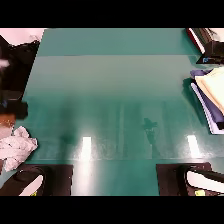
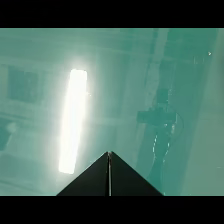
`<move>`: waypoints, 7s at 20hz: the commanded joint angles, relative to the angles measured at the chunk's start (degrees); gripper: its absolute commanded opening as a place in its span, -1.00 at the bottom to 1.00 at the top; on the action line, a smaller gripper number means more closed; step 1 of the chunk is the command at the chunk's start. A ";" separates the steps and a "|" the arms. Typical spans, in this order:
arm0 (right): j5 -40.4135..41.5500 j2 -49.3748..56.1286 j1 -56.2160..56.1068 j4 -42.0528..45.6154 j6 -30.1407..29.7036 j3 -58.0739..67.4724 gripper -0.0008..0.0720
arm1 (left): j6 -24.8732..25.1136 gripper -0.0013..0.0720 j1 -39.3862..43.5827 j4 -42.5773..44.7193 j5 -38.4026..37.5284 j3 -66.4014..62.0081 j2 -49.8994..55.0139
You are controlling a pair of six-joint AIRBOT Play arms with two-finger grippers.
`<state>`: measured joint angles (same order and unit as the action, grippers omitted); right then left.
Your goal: Fold the shirts.
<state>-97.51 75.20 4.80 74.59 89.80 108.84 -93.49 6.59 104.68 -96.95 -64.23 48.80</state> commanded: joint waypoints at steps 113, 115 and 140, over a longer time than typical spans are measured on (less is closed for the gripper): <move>52.54 7.02 -45.62 -27.78 -7.39 -49.66 -0.94 | 9.44 -0.90 18.49 -40.81 32.72 5.90 18.75; 49.79 4.61 -43.82 -24.06 -7.32 -49.66 -0.95 | 9.09 -0.90 18.49 -37.75 31.50 5.66 17.40; 23.19 -38.18 12.79 -4.42 -2.27 -16.48 -0.95 | 5.20 -0.90 18.49 -24.94 19.50 -55.71 4.46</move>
<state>-70.67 37.17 13.06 70.00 87.50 88.29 -88.27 25.08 82.41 -76.05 -113.38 53.25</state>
